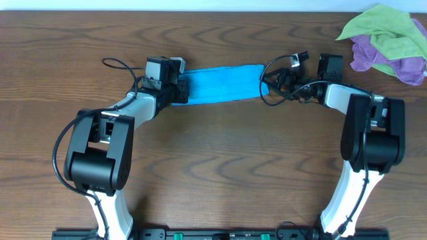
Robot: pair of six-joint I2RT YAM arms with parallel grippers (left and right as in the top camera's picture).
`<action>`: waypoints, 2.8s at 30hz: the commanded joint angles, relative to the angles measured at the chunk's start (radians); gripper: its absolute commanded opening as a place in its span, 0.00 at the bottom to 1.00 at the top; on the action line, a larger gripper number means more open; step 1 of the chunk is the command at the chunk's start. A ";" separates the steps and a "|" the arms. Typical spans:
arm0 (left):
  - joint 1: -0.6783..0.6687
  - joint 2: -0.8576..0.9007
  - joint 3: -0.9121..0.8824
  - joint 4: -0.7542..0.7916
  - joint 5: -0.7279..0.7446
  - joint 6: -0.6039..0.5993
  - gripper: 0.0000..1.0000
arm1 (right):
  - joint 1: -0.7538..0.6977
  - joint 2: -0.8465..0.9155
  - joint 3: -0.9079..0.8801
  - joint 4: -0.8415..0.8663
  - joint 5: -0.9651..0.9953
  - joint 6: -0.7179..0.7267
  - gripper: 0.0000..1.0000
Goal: Fold the cloth
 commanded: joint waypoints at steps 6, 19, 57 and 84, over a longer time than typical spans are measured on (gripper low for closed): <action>0.001 0.012 0.019 -0.003 -0.006 0.022 0.06 | 0.026 0.135 -0.061 0.023 0.187 0.024 0.88; 0.002 0.012 0.019 -0.002 -0.006 0.022 0.06 | 0.079 0.143 -0.061 0.048 0.188 0.050 0.86; 0.002 0.012 0.019 -0.025 -0.007 0.022 0.06 | 0.090 0.069 0.056 0.046 0.138 0.064 0.01; 0.002 0.012 0.019 -0.026 -0.007 0.022 0.06 | 0.212 -0.098 0.143 -0.178 0.278 -0.090 0.01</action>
